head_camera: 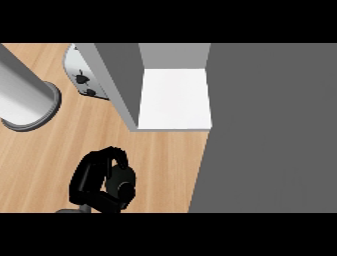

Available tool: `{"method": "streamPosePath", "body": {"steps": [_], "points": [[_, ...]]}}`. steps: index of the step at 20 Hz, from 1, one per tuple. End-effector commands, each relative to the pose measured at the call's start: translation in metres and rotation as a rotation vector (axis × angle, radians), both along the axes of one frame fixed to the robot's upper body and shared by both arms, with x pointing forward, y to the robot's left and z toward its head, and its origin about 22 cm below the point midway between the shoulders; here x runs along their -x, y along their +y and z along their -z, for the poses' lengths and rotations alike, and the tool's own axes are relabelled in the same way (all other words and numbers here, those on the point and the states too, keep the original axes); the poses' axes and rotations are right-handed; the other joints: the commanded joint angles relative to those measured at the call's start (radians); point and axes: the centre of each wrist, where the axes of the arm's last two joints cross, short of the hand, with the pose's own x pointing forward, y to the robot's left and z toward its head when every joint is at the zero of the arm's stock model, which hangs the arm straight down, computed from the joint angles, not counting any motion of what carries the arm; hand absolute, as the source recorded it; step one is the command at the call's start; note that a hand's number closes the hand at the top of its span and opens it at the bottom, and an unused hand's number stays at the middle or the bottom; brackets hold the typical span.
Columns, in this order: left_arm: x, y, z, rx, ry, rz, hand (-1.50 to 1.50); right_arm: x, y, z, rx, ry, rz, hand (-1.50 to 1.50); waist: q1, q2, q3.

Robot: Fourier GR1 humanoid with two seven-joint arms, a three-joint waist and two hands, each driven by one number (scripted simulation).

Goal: Pick up the wine, place it into the cabinet and close the cabinet

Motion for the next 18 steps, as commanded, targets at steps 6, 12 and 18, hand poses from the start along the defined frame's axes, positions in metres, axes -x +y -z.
{"method": "streamPosePath", "body": {"steps": [6,12,18], "points": [[0.011,-0.045,-0.040,-0.024,-0.021,-0.030,1.50,0.030,-0.007,-0.021,-0.067,-0.045,-0.003,-1.50,-0.004,0.005,-0.002],[0.008,-0.059,-0.049,-0.060,-0.050,-0.109,1.50,0.041,-0.019,-0.026,-0.057,-0.048,-0.008,-1.50,-0.013,0.004,-0.001],[-0.040,-0.071,-0.056,-0.149,-0.079,-0.175,1.50,0.039,-0.019,-0.031,-0.052,-0.056,-0.028,-1.50,-0.021,0.008,-0.002]]}}
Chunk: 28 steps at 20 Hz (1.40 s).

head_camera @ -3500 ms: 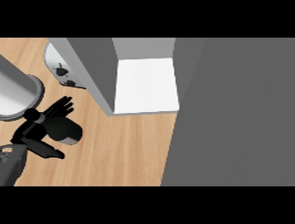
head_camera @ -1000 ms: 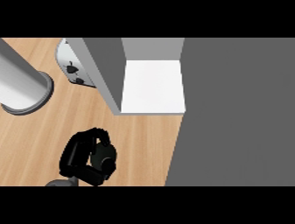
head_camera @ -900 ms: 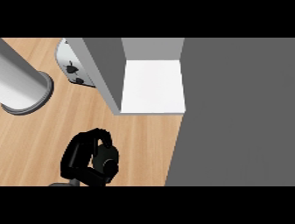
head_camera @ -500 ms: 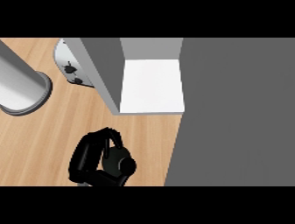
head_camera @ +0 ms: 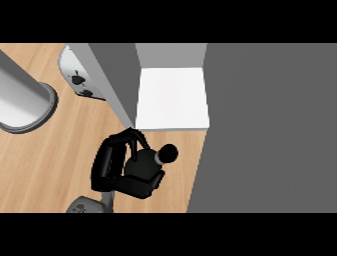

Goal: Pick up the wine, place it into the cabinet and close the cabinet

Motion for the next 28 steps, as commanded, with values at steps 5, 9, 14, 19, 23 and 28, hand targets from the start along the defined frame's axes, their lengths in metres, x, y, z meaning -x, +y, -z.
{"method": "streamPosePath", "body": {"steps": [5,9,14,19,23,28], "points": [[-0.027,-0.011,-0.003,-0.068,-0.022,-0.029,1.50,0.031,-0.010,-0.027,-0.076,-0.015,-0.055,-1.50,0.004,0.002,0.000],[-0.071,-0.011,-0.029,-0.065,-0.016,-0.027,1.50,0.032,-0.015,-0.036,-0.080,-0.011,-0.048,-1.50,-0.004,0.005,0.000],[-0.081,-0.015,-0.003,-0.095,0.030,-0.001,1.50,0.037,-0.010,-0.030,-0.092,-0.013,-0.057,-1.50,-0.014,0.005,-0.001],[-0.093,-0.036,-0.021,-0.091,0.019,0.001,1.50,0.040,-0.006,-0.026,-0.118,-0.006,-0.050,-1.50,-0.018,0.002,-0.001],[-0.114,-0.047,-0.032,-0.078,0.021,-0.019,1.50,0.031,-0.015,-0.030,-0.099,-0.024,-0.085,-1.50,-0.028,0.009,0.000],[-0.122,-0.051,-0.025,-0.059,0.058,-0.026,1.50,0.032,-0.013,-0.025,-0.102,-0.028,-0.098,-1.50,-0.031,0.008,0.000]]}}
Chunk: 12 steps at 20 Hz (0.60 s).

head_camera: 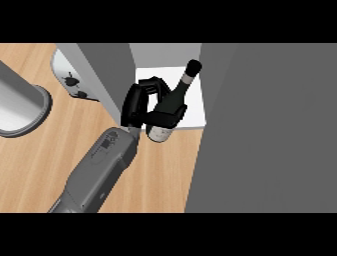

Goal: Pick up the wine, place it into the cabinet and close the cabinet

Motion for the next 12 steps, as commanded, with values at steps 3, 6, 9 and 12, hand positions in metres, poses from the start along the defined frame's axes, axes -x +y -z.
{"method": "streamPosePath", "body": {"steps": [3,6,9,12], "points": [[-0.014,0.002,0.006,0.016,0.020,-0.020,1.50,0.031,-0.007,-0.030,-0.106,0.007,-0.074,-1.50,-0.005,0.000,0.000],[-0.019,-0.007,0.007,-0.058,0.044,-0.030,1.50,0.029,-0.008,-0.031,-0.130,0.001,-0.065,-1.50,-0.019,0.003,0.000],[-0.031,-0.016,-0.007,-0.149,0.040,-0.066,1.50,0.029,-0.006,-0.027,-0.104,0.005,-0.077,-1.50,-0.026,0.003,0.001],[-0.042,-0.016,-0.015,-0.164,0.092,-0.103,1.50,0.022,-0.001,-0.023,-0.136,0.002,-0.109,-1.50,-0.035,0.013,0.000]]}}
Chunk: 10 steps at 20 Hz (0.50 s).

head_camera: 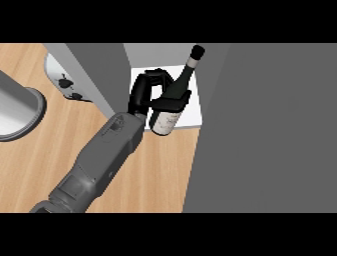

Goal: Pick up the wine, place it into the cabinet and close the cabinet

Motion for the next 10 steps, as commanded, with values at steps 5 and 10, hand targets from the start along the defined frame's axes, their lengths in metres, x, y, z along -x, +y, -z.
{"method": "streamPosePath", "body": {"steps": [5,10], "points": [[-0.008,0.011,0.010,0.017,0.062,-0.091,1.50,0.025,-0.007,-0.027,-0.099,0.002,-0.077,-1.50,-0.019,0.007,0.000],[-0.017,0.012,0.004,0.034,0.079,-0.126,1.50,0.023,-0.003,-0.021,-0.091,0.017,-0.087,-1.50,-0.040,0.015,-0.002]]}}
